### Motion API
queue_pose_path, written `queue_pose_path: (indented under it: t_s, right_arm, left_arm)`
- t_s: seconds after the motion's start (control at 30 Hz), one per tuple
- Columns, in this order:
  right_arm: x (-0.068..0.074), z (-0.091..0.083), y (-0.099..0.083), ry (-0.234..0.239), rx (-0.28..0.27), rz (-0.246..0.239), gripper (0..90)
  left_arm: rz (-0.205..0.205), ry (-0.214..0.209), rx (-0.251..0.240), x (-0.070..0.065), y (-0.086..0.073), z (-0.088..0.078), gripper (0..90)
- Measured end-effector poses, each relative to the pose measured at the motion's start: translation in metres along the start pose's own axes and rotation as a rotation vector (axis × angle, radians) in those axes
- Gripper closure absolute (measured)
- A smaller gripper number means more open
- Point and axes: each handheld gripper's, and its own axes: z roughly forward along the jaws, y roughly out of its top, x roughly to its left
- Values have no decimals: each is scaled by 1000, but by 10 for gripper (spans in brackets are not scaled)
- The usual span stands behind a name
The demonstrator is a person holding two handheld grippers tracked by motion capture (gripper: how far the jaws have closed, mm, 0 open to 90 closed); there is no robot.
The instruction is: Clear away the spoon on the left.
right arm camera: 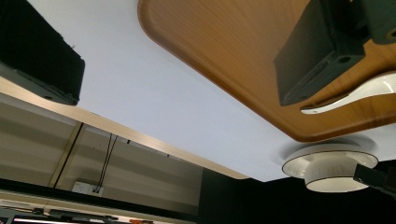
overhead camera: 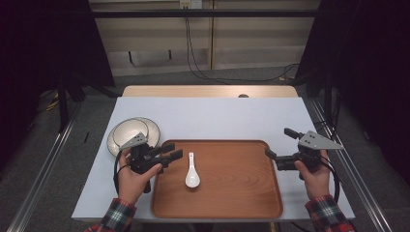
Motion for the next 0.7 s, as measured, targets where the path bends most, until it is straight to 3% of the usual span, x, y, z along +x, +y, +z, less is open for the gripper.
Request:
queue_pose_path:
  t_s: [0.43, 0.7]
  right_arm:
    - [0, 0, 0, 0, 9, 8, 11]
    - [-1, -1, 0, -3, 5, 0, 11]
  left_arm:
    - [15, 26, -50, 4, 11, -17, 336]
    - [27, 44, -51, 7, 15, -24, 281]
